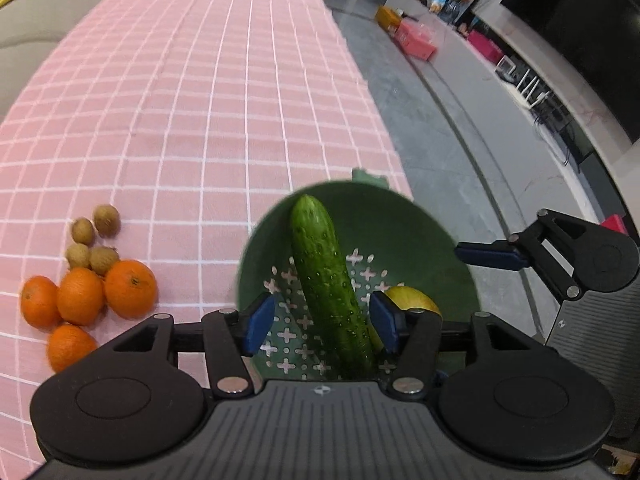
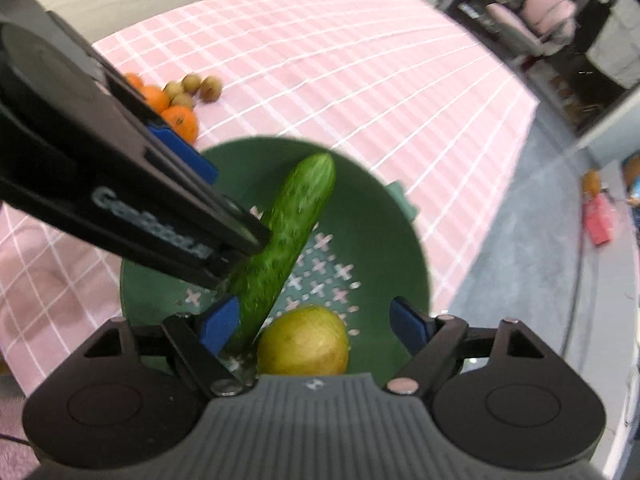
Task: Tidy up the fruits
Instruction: 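Carry the cucumber with the left tool into the colander while the right tool drops the pear in, then grasp an orange with the left tool while the right tool grasps another orange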
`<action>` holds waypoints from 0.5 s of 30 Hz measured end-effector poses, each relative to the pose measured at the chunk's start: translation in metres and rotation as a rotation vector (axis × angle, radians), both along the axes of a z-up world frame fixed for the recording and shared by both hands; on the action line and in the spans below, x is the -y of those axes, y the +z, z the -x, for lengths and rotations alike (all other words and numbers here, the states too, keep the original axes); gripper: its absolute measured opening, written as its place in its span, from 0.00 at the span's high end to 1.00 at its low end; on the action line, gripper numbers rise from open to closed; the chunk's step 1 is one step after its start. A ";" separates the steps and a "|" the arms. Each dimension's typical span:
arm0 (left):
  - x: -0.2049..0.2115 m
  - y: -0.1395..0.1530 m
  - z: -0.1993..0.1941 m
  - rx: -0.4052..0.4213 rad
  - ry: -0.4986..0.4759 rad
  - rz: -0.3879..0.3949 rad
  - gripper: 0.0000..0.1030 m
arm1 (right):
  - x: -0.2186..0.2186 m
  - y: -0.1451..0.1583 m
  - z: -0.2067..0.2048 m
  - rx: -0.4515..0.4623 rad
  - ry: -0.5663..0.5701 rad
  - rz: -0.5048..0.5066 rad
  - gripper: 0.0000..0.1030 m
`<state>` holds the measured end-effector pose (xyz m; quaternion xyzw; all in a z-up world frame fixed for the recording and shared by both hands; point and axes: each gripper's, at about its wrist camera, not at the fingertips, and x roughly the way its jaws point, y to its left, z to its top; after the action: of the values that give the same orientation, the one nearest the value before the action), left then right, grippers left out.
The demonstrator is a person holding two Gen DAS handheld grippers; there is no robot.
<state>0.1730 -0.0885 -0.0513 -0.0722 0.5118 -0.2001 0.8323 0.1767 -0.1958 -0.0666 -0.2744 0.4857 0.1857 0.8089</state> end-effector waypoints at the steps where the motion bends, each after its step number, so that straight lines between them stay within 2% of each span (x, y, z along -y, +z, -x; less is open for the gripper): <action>1: -0.003 0.005 0.001 0.015 0.003 0.006 0.37 | -0.002 0.005 0.002 0.019 -0.016 -0.001 0.21; 4: -0.017 0.023 0.006 0.078 0.020 0.007 0.36 | -0.011 0.024 0.010 0.087 -0.067 -0.046 0.21; 8: -0.037 0.045 0.013 0.163 0.045 -0.014 0.36 | -0.022 0.043 0.020 0.177 -0.137 -0.167 0.21; 12: -0.067 0.054 0.021 0.195 0.103 -0.017 0.36 | -0.039 0.049 0.027 0.237 -0.208 -0.295 0.21; 15: -0.088 0.057 0.027 0.211 0.148 -0.038 0.36 | -0.054 0.049 0.030 0.246 -0.260 -0.394 0.21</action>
<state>0.1458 -0.0008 0.0054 -0.0724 0.4183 -0.1350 0.8953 0.1469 -0.1418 -0.0176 -0.0674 0.3694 0.1367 0.9167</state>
